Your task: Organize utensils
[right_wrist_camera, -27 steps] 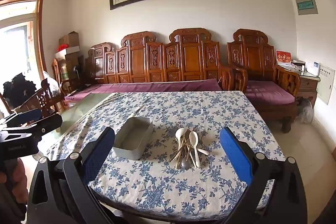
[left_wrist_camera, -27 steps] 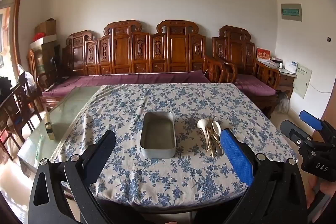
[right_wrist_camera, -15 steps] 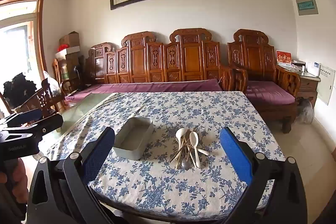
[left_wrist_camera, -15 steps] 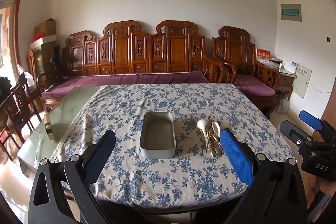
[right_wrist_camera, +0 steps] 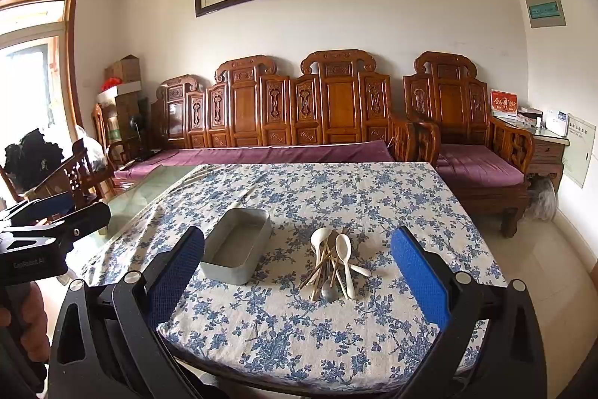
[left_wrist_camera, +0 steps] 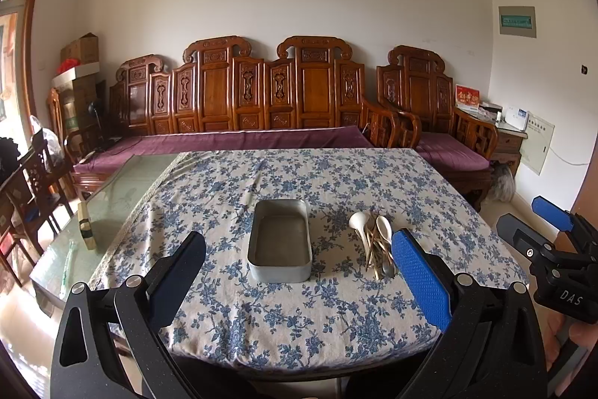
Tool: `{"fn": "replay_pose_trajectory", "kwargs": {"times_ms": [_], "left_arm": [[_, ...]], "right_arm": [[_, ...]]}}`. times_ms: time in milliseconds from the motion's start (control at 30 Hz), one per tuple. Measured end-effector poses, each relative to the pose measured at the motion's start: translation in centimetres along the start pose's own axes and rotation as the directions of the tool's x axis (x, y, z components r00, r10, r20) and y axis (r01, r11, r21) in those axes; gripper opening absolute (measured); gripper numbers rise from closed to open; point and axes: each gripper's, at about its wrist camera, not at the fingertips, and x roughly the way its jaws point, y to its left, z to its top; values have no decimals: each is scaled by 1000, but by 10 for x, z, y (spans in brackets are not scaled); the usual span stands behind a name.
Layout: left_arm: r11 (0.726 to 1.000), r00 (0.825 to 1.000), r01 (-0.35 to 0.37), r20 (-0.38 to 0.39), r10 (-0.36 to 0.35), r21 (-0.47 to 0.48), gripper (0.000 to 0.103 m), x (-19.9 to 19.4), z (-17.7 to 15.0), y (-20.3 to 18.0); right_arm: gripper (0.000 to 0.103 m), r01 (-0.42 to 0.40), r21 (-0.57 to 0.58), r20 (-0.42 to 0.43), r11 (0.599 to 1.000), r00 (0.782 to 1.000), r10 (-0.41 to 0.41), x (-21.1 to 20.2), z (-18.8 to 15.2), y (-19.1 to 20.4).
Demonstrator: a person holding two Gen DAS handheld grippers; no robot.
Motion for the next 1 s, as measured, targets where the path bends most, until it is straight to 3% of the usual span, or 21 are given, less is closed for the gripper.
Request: {"fn": "replay_pose_trajectory", "kwargs": {"times_ms": [1000], "left_arm": [[1000, 1000, 5, 13, -5, 8, 97, -6, 2, -3]], "right_arm": [[101, 7, -6, 0, 1000, 1000, -7, -2, -1, -2]]}}
